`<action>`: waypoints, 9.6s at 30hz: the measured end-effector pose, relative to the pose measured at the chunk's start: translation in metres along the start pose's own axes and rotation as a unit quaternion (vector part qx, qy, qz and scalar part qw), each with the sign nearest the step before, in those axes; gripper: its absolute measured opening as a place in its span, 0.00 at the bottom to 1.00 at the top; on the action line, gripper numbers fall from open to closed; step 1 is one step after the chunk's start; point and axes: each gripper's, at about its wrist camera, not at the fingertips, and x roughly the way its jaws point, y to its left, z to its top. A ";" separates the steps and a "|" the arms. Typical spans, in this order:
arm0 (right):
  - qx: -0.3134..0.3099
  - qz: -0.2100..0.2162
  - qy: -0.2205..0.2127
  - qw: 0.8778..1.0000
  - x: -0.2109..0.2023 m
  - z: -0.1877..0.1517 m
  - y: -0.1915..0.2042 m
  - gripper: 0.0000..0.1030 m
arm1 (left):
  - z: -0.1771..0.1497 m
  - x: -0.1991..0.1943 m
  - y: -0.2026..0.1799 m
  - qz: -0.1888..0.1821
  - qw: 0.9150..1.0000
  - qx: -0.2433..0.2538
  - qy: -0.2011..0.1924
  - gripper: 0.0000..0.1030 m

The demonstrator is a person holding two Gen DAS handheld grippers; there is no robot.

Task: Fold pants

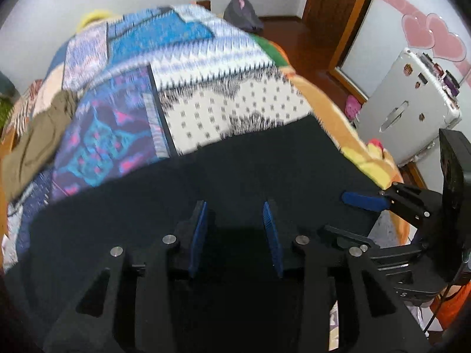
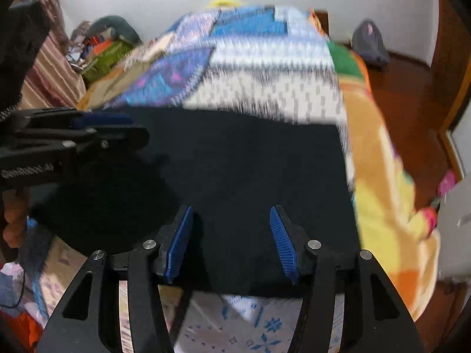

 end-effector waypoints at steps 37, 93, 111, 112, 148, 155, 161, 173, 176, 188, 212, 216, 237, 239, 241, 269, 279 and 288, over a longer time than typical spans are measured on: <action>-0.193 0.064 -0.087 0.975 -0.005 0.118 0.222 0.60 | -0.180 -0.222 0.347 0.200 0.947 -0.210 -0.135 0.68; -0.304 0.063 0.019 0.950 0.057 0.102 0.296 0.54 | -0.230 -0.188 0.357 0.165 0.949 -0.250 -0.101 0.29; -0.233 0.054 0.026 0.971 0.026 0.019 0.233 0.56 | -0.314 -0.142 0.322 0.191 0.939 -0.287 -0.018 0.32; -0.225 0.054 0.020 0.973 0.021 0.019 0.228 0.56 | -0.310 -0.148 0.320 0.197 0.937 -0.287 -0.020 0.32; 0.093 -0.037 -0.059 0.993 -0.058 -0.049 -0.001 0.63 | -0.071 -0.060 0.036 0.003 0.997 -0.042 -0.070 0.44; 0.190 0.019 -0.043 0.981 -0.031 -0.055 -0.022 0.63 | -0.072 -0.042 0.033 0.003 0.998 -0.041 -0.052 0.45; 0.222 0.028 -0.060 0.973 -0.027 -0.050 -0.035 0.66 | -0.070 -0.037 0.027 0.015 0.998 -0.027 -0.056 0.49; 0.212 0.020 -0.079 0.974 -0.012 -0.026 -0.045 0.28 | -0.069 -0.034 0.025 0.022 0.997 -0.026 -0.065 0.51; 0.221 0.028 -0.084 0.971 -0.016 -0.027 -0.051 0.12 | -0.068 -0.036 0.027 0.019 0.997 -0.028 -0.064 0.51; 0.142 0.015 -0.159 0.977 -0.076 0.002 -0.013 0.08 | -0.067 -0.070 0.035 0.015 0.994 -0.040 -0.100 0.51; -0.074 0.094 -0.173 0.978 -0.064 0.072 0.182 0.08 | -0.130 -0.185 0.170 0.072 0.960 -0.156 -0.219 0.51; -0.115 0.109 -0.120 0.980 -0.022 0.060 0.218 0.08 | -0.150 -0.188 0.195 0.084 0.955 -0.187 -0.214 0.51; -0.175 0.083 -0.074 0.978 -0.017 0.030 0.213 0.41 | -0.143 -0.155 0.174 0.055 0.968 -0.171 -0.177 0.51; -0.167 0.063 -0.076 0.981 -0.014 0.037 0.200 0.41 | -0.140 -0.144 0.166 0.038 0.971 -0.165 -0.167 0.48; -0.159 0.052 -0.069 0.984 -0.004 0.039 0.188 0.41 | -0.136 -0.131 0.160 0.031 0.976 -0.156 -0.152 0.37; -0.168 0.078 -0.060 0.981 -0.006 0.035 0.208 0.48 | -0.269 -0.180 0.277 0.143 0.927 -0.321 -0.132 0.43; -0.222 0.092 -0.042 0.970 0.025 0.031 0.264 0.48 | -0.345 -0.174 0.305 0.100 0.901 -0.407 -0.110 0.51; -0.244 0.060 -0.006 0.968 0.057 0.007 0.272 0.50 | -0.364 -0.147 0.311 -0.007 0.869 -0.480 -0.121 0.62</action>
